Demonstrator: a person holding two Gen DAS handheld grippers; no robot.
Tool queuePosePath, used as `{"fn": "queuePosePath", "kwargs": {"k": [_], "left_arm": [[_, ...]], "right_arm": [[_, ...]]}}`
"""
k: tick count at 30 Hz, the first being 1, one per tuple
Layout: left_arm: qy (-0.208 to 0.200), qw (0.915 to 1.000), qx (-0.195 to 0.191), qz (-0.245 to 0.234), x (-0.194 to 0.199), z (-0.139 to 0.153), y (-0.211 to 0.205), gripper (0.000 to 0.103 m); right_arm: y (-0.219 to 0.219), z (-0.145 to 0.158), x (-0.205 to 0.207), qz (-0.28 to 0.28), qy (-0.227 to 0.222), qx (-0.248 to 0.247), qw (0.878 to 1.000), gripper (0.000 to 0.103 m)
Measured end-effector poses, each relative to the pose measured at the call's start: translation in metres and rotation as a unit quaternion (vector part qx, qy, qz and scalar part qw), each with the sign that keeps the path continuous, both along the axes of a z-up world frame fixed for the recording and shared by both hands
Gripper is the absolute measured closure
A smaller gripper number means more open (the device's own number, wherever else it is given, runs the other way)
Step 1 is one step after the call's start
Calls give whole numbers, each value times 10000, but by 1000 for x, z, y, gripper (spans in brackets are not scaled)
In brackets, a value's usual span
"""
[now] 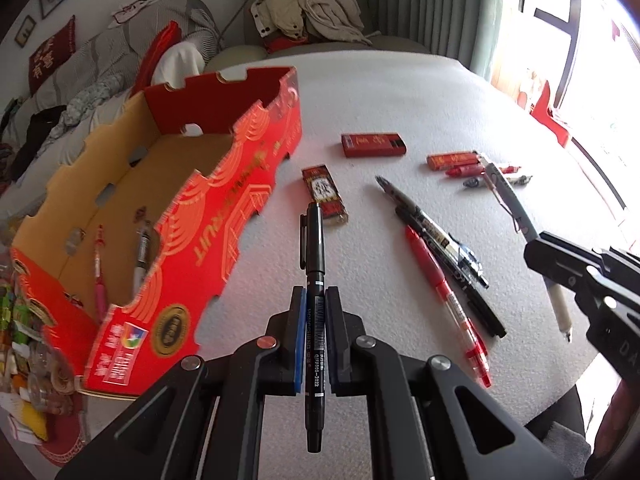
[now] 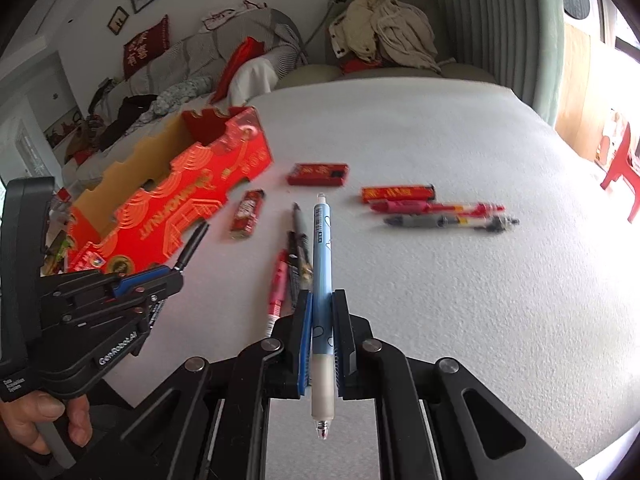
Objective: Organize rigid objects
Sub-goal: 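Carry both pens over the cardboard box and open both grippers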
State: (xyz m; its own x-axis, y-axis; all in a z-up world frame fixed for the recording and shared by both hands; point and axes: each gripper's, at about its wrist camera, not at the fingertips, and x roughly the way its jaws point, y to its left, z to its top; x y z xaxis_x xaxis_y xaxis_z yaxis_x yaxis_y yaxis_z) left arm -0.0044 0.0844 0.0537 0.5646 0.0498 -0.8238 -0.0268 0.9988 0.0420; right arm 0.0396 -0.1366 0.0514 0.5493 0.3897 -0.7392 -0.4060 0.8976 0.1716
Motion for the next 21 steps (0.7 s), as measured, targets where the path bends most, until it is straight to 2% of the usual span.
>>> {"fn": "queuePosePath", "kwargs": {"k": [9,17,21], "left_arm": [[-322,9989,-178,303,-5,29,26,94],[-711,9940,-350,750,-12,62,67,94],[-797,9911,-394,992,-12,69,90,94]], "right_arm": [[36,31,-5,392,-374,48,9985,93],[71,56,-8,675,-679,123,9953,93],[88,64,-6,818,-761,196,9936,93]]}}
